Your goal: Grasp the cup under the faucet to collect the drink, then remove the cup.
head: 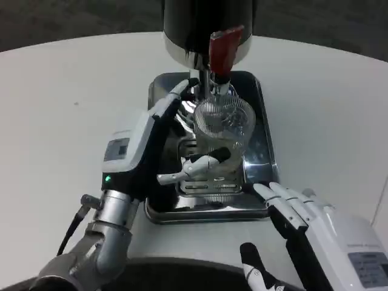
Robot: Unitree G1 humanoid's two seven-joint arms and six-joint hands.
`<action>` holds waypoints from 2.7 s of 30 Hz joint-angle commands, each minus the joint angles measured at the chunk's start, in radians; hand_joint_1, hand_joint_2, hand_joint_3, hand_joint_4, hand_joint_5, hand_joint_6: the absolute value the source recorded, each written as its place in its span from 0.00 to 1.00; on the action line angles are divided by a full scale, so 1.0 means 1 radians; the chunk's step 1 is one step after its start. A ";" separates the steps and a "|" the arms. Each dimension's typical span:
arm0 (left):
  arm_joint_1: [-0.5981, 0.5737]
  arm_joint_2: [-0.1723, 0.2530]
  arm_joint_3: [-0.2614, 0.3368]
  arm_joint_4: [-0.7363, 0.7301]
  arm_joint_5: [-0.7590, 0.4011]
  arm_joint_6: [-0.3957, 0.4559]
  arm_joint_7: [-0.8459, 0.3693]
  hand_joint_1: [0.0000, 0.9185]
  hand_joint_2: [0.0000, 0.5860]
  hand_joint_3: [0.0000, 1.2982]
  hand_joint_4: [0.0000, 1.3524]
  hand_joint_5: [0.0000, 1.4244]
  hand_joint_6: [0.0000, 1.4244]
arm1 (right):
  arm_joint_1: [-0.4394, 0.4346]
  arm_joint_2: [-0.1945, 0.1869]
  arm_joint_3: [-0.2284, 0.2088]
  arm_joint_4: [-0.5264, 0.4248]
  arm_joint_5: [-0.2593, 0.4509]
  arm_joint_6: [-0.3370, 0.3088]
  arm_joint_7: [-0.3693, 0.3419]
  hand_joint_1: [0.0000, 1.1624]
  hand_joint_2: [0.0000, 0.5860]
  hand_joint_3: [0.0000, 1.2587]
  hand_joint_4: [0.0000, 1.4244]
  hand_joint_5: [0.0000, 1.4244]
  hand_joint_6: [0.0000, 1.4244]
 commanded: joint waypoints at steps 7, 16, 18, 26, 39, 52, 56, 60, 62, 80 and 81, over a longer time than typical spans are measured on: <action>0.198 0.094 0.117 -0.257 -0.121 -0.113 -0.065 0.11 0.04 0.14 0.18 0.41 0.39 | 0.013 0.006 -0.001 -0.013 0.013 0.000 0.001 0.45 0.88 0.15 0.10 0.12 0.12; 0.404 0.165 0.277 -0.683 -0.255 -0.051 -0.287 0.10 0.06 0.06 0.05 0.22 0.17 | 0.003 0.019 0.021 -0.016 0.014 -0.003 -0.002 0.45 0.88 0.16 0.11 0.13 0.13; 0.432 0.166 0.307 -0.758 -0.290 -0.032 -0.340 0.08 0.06 0.05 0.04 0.21 0.16 | 0.001 0.020 0.024 -0.017 0.013 -0.003 -0.001 0.45 0.88 0.16 0.11 0.13 0.13; 0.468 0.149 0.376 -0.898 -0.455 -0.013 -0.528 0.00 0.10 0.03 0.02 0.16 0.10 | 0.028 0.023 0.038 -0.032 0.005 -0.011 -0.011 0.45 0.88 0.16 0.11 0.14 0.14; 0.315 0.171 0.387 -1.098 -0.989 0.164 -1.094 0.00 0.29 0.00 0.00 0.01 0.00 | 0.058 0.019 0.026 -0.059 0.016 -0.013 -0.015 0.45 0.88 0.16 0.11 0.14 0.15; 0.197 0.156 0.414 -1.155 -1.177 0.419 -1.394 0.00 0.27 0.00 0.00 0.00 0.00 | 0.065 0.028 0.018 -0.072 0.025 -0.016 -0.019 0.45 0.88 0.16 0.12 0.15 0.16; 0.131 0.159 0.403 -1.113 -1.197 0.549 -1.475 0.00 0.27 0.00 0.00 0.00 0.00 | 0.073 0.035 0.020 -0.076 0.021 -0.015 -0.021 0.45 0.88 0.16 0.12 0.15 0.16; 0.089 0.130 0.415 -1.078 -1.204 0.622 -1.504 0.00 0.27 0.00 0.00 0.00 0.00 | 0.078 0.040 0.021 -0.078 0.019 -0.016 -0.025 0.45 0.88 0.16 0.12 0.15 0.17; 0.072 0.119 0.415 -1.055 -1.200 0.645 -1.522 0.00 0.27 0.00 0.00 0.00 0.00 | 0.079 0.043 0.022 -0.079 0.018 -0.016 -0.027 0.45 0.88 0.16 0.12 0.15 0.17; 0.032 0.097 0.396 -0.945 -1.090 0.648 -1.621 0.00 0.26 0.00 0.00 0.00 0.00 | 0.098 0.049 0.014 -0.082 0.027 -0.015 -0.034 0.44 0.87 0.17 0.12 0.16 0.18; 0.032 0.100 0.393 -0.946 -1.078 0.641 -1.627 0.00 0.26 0.00 0.00 0.00 0.00 | 0.095 0.050 0.014 -0.081 0.028 -0.014 -0.033 0.44 0.87 0.17 0.13 0.16 0.18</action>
